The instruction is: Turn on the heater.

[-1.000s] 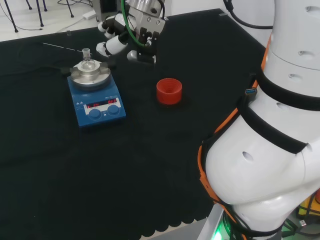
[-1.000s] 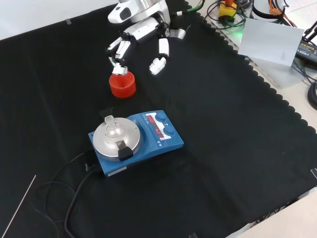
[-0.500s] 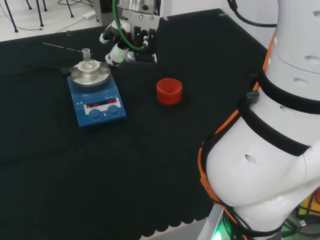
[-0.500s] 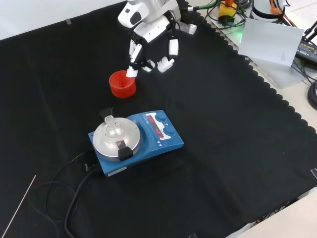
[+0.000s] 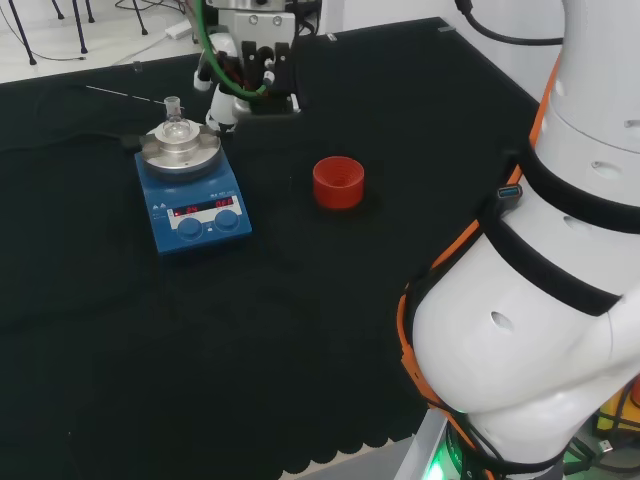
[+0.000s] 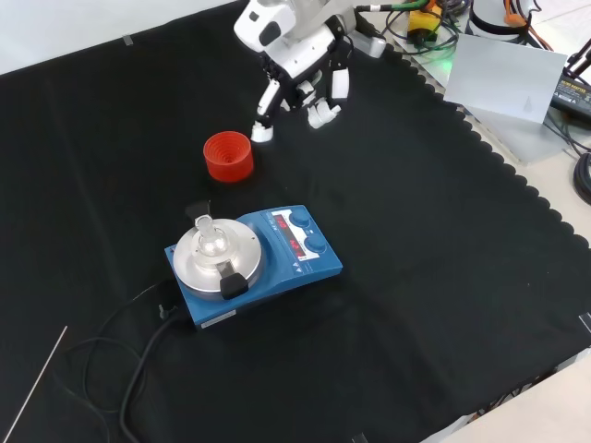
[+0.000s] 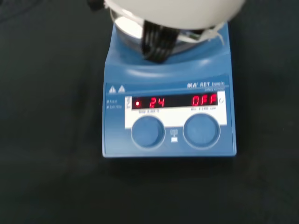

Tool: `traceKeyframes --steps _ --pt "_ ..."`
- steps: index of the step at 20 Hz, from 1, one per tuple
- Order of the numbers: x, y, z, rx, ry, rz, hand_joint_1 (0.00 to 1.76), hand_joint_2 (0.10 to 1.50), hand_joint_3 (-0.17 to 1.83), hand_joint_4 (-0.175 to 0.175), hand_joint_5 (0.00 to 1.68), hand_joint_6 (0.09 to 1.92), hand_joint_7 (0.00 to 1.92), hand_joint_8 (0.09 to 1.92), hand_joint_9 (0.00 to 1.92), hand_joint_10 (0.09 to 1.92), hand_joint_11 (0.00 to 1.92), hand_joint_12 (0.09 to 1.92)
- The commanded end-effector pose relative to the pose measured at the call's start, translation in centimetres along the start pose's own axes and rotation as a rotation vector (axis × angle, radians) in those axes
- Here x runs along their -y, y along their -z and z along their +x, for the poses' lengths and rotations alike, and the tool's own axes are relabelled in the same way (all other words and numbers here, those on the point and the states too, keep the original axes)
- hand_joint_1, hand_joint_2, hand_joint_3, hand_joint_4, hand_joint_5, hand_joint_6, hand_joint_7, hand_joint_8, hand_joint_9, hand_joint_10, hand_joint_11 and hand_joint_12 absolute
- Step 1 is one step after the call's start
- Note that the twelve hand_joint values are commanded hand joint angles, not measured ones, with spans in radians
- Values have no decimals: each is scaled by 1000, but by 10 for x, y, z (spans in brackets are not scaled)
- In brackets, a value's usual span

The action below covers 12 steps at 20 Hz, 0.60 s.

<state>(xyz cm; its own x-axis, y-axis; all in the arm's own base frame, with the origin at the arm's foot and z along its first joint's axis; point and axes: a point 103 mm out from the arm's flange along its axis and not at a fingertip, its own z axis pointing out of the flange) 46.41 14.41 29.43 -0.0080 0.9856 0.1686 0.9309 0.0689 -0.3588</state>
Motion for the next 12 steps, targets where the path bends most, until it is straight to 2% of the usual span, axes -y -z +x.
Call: traceKeyframes --steps 1,5,12 --pt "7 -15 20 190 -43 177 1475 614 1000 -70 403 771 1718 1802 1920 1596 1820 1357" --pt "4 -21 29 216 -21 264 1577 553 1193 -66 351 795 1786 1836 1920 1668 1808 1467" --pt "7 -37 39 247 8 356 1621 500 1298 -59 320 575 1817 1850 1920 1688 1810 1508"
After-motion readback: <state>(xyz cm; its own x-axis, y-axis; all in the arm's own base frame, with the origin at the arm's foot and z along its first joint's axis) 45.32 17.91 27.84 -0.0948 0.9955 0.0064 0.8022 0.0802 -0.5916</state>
